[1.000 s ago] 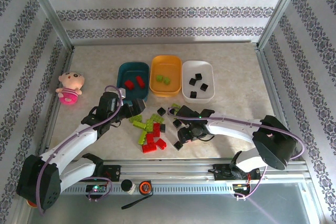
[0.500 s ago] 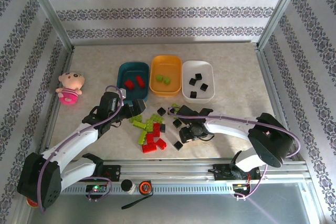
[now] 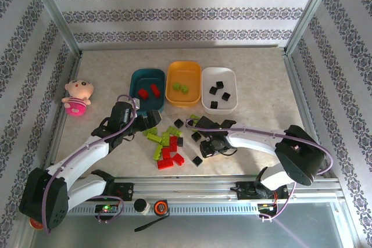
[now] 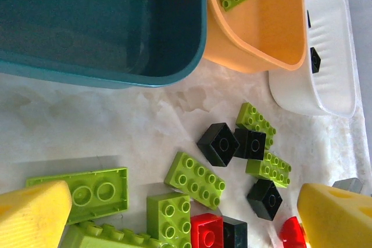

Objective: Sort the legos into containers by color
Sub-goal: Pick up the lego from the bottom-center of the table, then place the lego in the container.

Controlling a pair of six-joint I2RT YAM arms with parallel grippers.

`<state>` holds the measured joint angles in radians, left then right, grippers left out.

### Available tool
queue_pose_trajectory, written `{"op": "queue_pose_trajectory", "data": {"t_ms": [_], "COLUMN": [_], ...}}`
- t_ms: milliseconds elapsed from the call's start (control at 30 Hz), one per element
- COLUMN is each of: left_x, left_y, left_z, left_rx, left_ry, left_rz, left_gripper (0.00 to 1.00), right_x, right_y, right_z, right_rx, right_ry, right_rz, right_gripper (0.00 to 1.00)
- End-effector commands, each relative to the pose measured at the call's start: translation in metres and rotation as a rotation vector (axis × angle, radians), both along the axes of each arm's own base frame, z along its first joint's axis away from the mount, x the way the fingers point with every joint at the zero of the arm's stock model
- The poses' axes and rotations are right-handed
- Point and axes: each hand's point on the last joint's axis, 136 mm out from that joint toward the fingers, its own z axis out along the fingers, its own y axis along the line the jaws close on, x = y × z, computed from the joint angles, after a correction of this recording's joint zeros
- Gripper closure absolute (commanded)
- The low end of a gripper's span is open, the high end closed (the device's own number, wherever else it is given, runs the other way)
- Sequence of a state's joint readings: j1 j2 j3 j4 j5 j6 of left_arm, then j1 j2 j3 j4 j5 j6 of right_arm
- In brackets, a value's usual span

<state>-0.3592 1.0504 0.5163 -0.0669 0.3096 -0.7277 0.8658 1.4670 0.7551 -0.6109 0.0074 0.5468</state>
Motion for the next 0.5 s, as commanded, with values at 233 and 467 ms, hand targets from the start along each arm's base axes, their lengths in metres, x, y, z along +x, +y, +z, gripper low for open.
{"op": "queue_pose_trajectory", "data": {"t_ms": [233, 467], "left_x": [-0.004, -0.016], "left_y": [0.016, 0.042], "left_z": [0.006, 0.021], "left_rx": [0.057, 0.113], "left_ry": [-0.011, -0.051], "left_rz": [0.065, 0.165], "left_gripper": [0.00, 0.01], "right_x": [0.039, 0.115], "right_y": [0.033, 0.111], "right_z": [0.083, 0.143], "right_rx": [0.178, 0.393], "right_ry": [-0.217, -0.370], "right_rz": [0.054, 0.124], "right_gripper": [0.54, 0.54]}}
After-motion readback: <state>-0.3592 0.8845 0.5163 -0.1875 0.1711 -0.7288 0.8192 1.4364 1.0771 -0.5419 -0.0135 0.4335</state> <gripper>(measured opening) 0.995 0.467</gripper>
